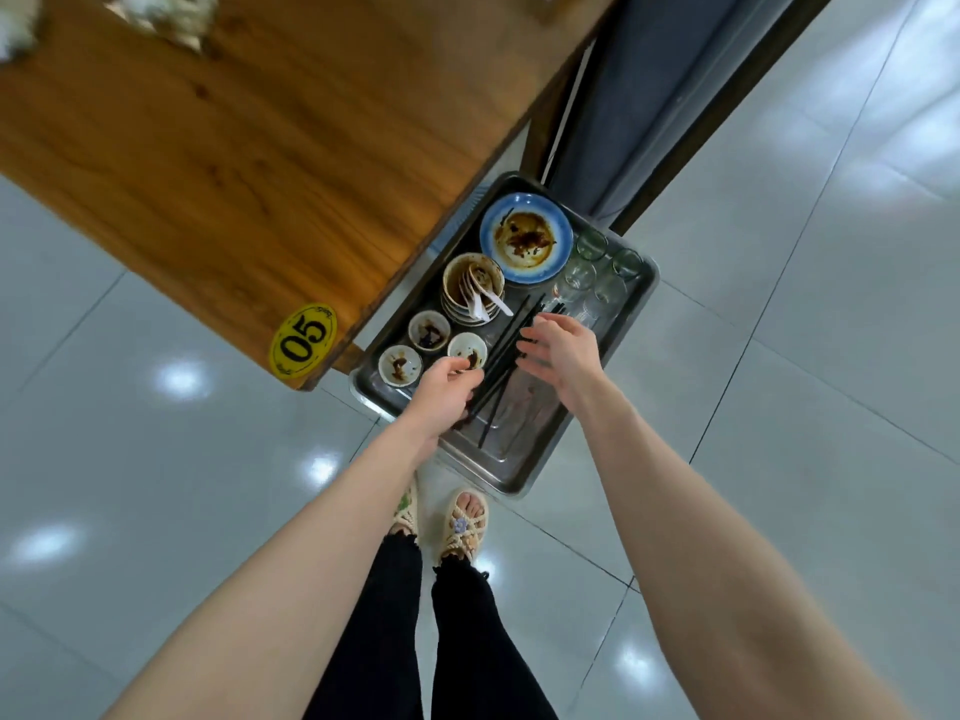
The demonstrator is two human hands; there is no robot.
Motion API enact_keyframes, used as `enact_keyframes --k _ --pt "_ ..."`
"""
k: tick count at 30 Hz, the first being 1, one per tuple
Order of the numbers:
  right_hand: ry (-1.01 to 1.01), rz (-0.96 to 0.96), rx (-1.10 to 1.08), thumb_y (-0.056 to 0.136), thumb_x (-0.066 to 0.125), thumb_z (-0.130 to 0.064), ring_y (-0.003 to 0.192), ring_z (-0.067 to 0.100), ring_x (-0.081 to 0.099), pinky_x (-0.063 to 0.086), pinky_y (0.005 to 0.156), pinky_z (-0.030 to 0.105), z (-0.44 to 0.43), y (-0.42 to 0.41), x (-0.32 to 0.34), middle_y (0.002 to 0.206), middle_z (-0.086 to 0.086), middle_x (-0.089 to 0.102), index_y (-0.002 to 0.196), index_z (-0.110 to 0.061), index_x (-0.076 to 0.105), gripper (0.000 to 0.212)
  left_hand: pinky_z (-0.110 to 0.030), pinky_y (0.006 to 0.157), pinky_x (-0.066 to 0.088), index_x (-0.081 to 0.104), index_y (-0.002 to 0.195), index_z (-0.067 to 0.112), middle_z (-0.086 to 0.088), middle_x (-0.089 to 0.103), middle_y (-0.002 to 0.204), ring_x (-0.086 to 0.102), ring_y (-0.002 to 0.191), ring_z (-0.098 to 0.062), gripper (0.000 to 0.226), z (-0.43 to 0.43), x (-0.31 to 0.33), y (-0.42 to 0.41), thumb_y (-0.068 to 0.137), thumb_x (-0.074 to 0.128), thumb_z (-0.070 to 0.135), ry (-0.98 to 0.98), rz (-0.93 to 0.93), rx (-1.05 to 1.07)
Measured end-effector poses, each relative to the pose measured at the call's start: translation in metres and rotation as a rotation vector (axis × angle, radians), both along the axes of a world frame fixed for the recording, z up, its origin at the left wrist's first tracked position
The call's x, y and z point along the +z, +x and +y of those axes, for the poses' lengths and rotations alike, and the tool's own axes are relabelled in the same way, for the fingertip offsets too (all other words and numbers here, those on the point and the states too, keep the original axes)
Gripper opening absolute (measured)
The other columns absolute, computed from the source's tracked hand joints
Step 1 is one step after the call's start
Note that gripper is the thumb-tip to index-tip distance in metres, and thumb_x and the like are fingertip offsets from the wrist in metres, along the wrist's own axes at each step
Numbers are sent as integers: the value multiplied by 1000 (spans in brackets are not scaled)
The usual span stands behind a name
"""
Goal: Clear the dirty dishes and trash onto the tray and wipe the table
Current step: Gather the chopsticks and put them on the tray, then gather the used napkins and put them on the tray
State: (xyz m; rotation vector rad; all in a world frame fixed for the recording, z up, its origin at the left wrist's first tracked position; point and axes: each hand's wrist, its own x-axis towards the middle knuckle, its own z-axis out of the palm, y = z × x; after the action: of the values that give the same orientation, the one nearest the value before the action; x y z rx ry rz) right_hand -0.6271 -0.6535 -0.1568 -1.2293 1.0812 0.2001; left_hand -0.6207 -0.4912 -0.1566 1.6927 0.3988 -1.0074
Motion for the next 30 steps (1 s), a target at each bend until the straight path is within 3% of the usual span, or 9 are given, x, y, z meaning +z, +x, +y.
enact_keyframes --k 4,9,12,17,22,26,30 --pt "-19 -65 34 98 52 -18 84 18 65 57 67 29 10 22 56 94 6 65 94 -19 58 7 -29 75 47 50 126 13 -5 59 107 57 99 -16 28 -1 59 29 99 51 21 -62 -66 34" --pt "-56 -162 24 97 52 -17 77 15 64 56 65 27 30 59 118 92 5 65 112 -9 58 17 -37 87 51 51 117 16 -3 62 106 60 94 -13 18 18 121 77 99 51 21 -141 -176 12" --pt "-51 -201 0 98 52 -16 77 15 63 56 67 29 49 79 144 96 8 64 113 -7 57 18 -32 80 51 52 115 17 -6 61 114 60 97 -15 17 40 142 107 99 51 22 -146 -224 6" --pt "-79 -260 -34 98 52 -19 86 20 65 58 77 34 101 123 169 101 9 66 106 -13 56 11 -29 82 51 52 122 16 -5 61 118 59 99 -13 24 98 167 163 100 50 24 -114 -309 -46" --pt "-87 -259 -76 98 53 -21 91 20 66 57 66 27 172 173 183 103 8 66 99 -20 58 5 -30 89 51 50 129 14 -4 59 122 58 109 -17 31 169 180 224 100 50 25 -77 -326 -137" --pt "-96 -273 -99 99 51 -22 89 16 65 55 59 20 220 210 187 100 2 65 101 -21 57 6 -25 81 49 50 131 14 -3 57 124 58 111 -18 33 221 180 266 100 51 26 -45 -348 -195" --pt "-113 -239 -81 97 54 -24 94 17 64 54 61 21 258 250 187 102 1 64 110 -18 56 14 -20 68 48 51 127 16 -2 57 121 58 105 -16 30 266 176 308 99 52 27 -18 -333 -175"
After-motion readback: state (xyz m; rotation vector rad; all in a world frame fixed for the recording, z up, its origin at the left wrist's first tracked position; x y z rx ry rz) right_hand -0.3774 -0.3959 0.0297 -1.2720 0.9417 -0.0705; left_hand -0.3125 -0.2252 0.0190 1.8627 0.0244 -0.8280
